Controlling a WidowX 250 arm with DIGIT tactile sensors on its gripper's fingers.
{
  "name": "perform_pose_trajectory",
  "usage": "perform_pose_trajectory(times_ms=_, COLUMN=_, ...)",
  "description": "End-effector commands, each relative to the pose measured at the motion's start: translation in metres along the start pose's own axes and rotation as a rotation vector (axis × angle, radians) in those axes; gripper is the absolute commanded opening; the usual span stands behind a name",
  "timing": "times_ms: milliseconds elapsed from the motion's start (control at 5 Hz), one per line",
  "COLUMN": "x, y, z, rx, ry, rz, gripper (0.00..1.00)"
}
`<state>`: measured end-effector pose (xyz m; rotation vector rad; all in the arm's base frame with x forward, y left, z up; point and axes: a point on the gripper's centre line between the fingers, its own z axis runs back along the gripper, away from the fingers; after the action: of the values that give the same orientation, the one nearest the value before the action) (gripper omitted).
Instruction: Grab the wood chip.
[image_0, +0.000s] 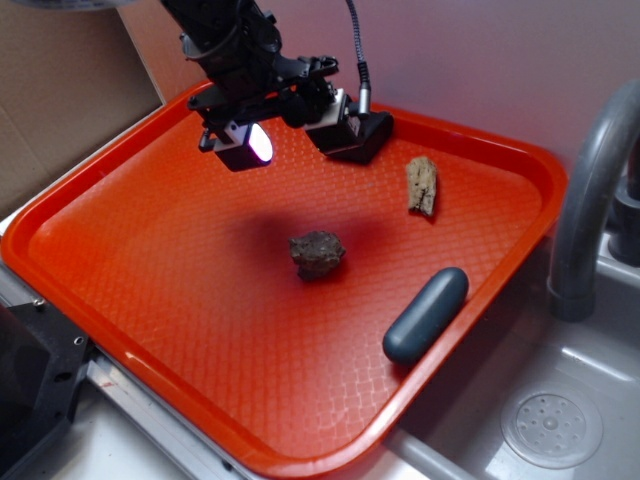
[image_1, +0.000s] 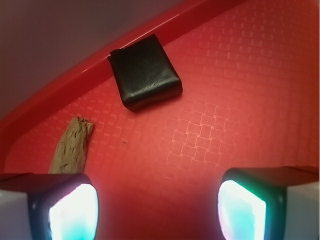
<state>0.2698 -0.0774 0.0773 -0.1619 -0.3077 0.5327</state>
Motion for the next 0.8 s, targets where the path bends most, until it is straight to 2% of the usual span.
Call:
perform_pose_trajectory(times_ms=0, x=-0.007, y=-0.084, z=-0.057, rx=0.022, ry=-0.043, rz=-0.056, gripper=1.0)
perform_pose_trajectory(times_ms=200, x=-0.015, y=-0.096, z=-0.057, rx=-0.034, ry=-0.015, rz=-0.101, gripper=1.0)
perform_pose_trajectory(times_ms=400, x=-0.018, y=-0.094, z=-0.05, rx=-0.051, ry=-0.031, rz=-0.103, gripper=1.0)
perform_pose_trajectory(times_ms=600, x=-0.009, y=-0.088, z=-0.046, rx=-0.044, ry=-0.044, rz=-0.08, gripper=1.0)
